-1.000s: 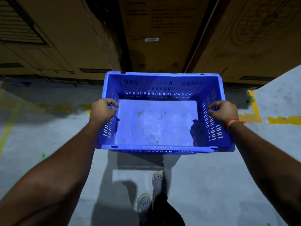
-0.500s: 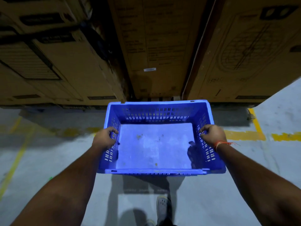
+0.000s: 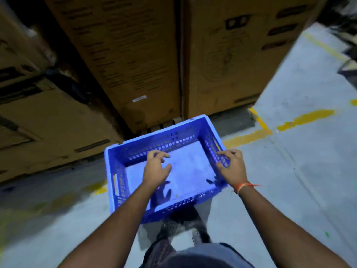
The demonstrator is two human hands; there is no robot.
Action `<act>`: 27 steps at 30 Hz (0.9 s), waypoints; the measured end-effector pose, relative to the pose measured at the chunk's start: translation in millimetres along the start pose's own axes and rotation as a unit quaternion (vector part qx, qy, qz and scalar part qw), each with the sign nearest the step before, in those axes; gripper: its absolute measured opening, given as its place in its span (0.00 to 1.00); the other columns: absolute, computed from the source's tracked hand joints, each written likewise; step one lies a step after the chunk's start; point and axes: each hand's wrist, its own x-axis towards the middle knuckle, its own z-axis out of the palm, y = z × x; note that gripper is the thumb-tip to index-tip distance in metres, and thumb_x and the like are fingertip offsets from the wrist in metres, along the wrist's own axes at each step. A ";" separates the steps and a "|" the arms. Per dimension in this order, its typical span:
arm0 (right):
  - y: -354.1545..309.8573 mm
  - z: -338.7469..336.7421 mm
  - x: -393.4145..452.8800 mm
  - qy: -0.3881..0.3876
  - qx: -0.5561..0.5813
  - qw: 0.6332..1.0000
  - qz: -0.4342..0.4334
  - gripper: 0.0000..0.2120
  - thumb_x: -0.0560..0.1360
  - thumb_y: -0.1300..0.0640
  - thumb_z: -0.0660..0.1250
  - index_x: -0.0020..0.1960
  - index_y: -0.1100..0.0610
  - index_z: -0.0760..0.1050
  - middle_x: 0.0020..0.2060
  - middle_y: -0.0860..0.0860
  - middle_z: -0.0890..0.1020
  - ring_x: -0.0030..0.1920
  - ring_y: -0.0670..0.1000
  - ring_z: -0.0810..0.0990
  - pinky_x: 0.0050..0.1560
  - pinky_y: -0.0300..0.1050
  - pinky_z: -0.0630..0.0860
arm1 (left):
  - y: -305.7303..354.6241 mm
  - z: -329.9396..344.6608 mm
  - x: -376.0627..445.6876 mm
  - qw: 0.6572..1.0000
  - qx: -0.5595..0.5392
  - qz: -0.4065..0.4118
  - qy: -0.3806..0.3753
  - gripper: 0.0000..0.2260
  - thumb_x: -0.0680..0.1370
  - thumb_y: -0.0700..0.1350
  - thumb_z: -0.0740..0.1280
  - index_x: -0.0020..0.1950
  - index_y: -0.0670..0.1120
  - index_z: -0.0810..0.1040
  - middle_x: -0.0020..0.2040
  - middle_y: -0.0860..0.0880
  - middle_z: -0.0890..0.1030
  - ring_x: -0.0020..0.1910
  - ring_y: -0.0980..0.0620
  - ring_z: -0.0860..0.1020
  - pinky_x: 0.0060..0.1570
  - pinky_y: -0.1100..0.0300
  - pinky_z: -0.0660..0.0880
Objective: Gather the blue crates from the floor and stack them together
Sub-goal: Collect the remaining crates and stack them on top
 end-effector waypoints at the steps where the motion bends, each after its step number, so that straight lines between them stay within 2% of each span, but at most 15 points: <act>1: 1.0 -1.6 -13.4 0.017 0.011 1.000 0.013 0.18 0.67 0.66 0.73 0.55 0.55 0.82 0.55 0.58 0.72 0.51 0.39 0.73 0.58 0.22 0.63 | 5.8 9.8 2.3 0.999 -0.008 0.032 -0.039 0.12 0.74 0.41 0.73 0.57 0.48 0.80 0.60 0.46 0.70 0.47 0.51 0.79 0.55 0.51 0.78; 2: 1.6 -4.3 -27.1 0.035 0.021 0.999 0.028 0.18 0.67 0.66 0.73 0.55 0.55 0.82 0.54 0.58 0.73 0.49 0.36 0.73 0.58 0.24 0.66 | 12.2 18.6 3.8 0.995 -0.012 0.063 -0.074 0.12 0.74 0.42 0.72 0.57 0.49 0.80 0.60 0.47 0.71 0.46 0.52 0.80 0.53 0.52 0.79; 3: 2.2 -7.1 -40.1 0.053 0.025 0.997 0.045 0.17 0.67 0.64 0.72 0.55 0.54 0.82 0.53 0.58 0.74 0.49 0.37 0.76 0.58 0.28 0.70 | 18.1 25.8 4.5 0.990 -0.014 0.091 -0.105 0.12 0.74 0.42 0.72 0.57 0.49 0.80 0.59 0.48 0.71 0.45 0.53 0.81 0.52 0.53 0.80; 5: 2.8 -10.7 -69.7 0.089 0.031 0.992 0.086 0.16 0.67 0.63 0.71 0.54 0.52 0.82 0.52 0.55 0.74 0.46 0.47 0.80 0.57 0.34 0.74 | 28.5 38.2 1.6 0.975 -0.015 0.147 -0.164 0.13 0.74 0.42 0.71 0.58 0.50 0.81 0.59 0.48 0.71 0.45 0.56 0.82 0.48 0.57 0.81; 8: 2.6 -13.4 -119.5 0.141 0.047 0.975 0.165 0.15 0.69 0.64 0.71 0.53 0.51 0.82 0.54 0.53 0.73 0.41 0.49 0.82 0.52 0.31 0.75 | 45.8 51.0 -6.5 0.945 -0.011 0.222 -0.242 0.12 0.75 0.44 0.70 0.58 0.51 0.81 0.60 0.50 0.72 0.44 0.60 0.82 0.43 0.64 0.80; 11: 5.9 -8.8 -179.6 0.183 0.060 0.950 0.247 0.14 0.71 0.63 0.70 0.53 0.51 0.83 0.54 0.52 0.74 0.40 0.47 0.82 0.47 0.24 0.70 | 64.2 67.2 -19.5 0.899 0.012 0.295 -0.325 0.11 0.74 0.47 0.69 0.56 0.54 0.81 0.58 0.53 0.73 0.41 0.62 0.82 0.45 0.61 0.79; 15: 7.7 2.7 -276.2 0.256 0.086 0.901 0.340 0.12 0.72 0.63 0.69 0.52 0.52 0.83 0.53 0.51 0.74 0.38 0.49 0.81 0.44 0.22 0.68 | 87.7 104.7 -61.6 0.815 0.035 0.374 -0.442 0.10 0.72 0.49 0.68 0.53 0.57 0.81 0.56 0.55 0.74 0.39 0.62 0.81 0.47 0.57 0.79; 19: 6.2 20.9 -381.7 0.330 0.096 0.837 0.426 0.13 0.71 0.63 0.69 0.51 0.50 0.83 0.52 0.50 0.76 0.39 0.49 0.81 0.46 0.23 0.68 | 102.3 145.0 -126.8 0.708 0.085 0.446 -0.540 0.10 0.72 0.52 0.67 0.53 0.59 0.81 0.56 0.53 0.75 0.39 0.62 0.82 0.51 0.57 0.79; 23: 2.7 39.5 -482.1 0.403 0.105 0.771 0.482 0.15 0.69 0.65 0.69 0.48 0.47 0.82 0.49 0.51 0.77 0.39 0.49 0.80 0.49 0.38 0.75 | 113.3 174.6 -206.6 0.593 0.147 0.507 -0.607 0.09 0.74 0.52 0.67 0.53 0.61 0.80 0.57 0.53 0.78 0.41 0.61 0.82 0.52 0.58 0.78; 24: 1.9 44.5 -506.2 0.420 0.111 0.755 0.492 0.16 0.69 0.65 0.69 0.48 0.45 0.82 0.49 0.51 0.77 0.37 0.48 0.80 0.48 0.38 0.75 | 115.2 179.6 -228.1 0.569 0.161 0.515 -0.620 0.09 0.75 0.52 0.67 0.54 0.59 0.81 0.58 0.53 0.78 0.42 0.60 0.82 0.53 0.57 0.78; 27: -0.7 58.0 -575.0 0.462 0.121 0.708 0.520 0.17 0.69 0.64 0.69 0.45 0.41 0.80 0.50 0.51 0.78 0.36 0.46 0.78 0.44 0.28 0.71 | 117.5 189.8 -294.6 0.516 0.190 0.537 -0.640 0.09 0.77 0.51 0.68 0.57 0.56 0.82 0.59 0.52 0.78 0.44 0.57 0.83 0.55 0.56 0.78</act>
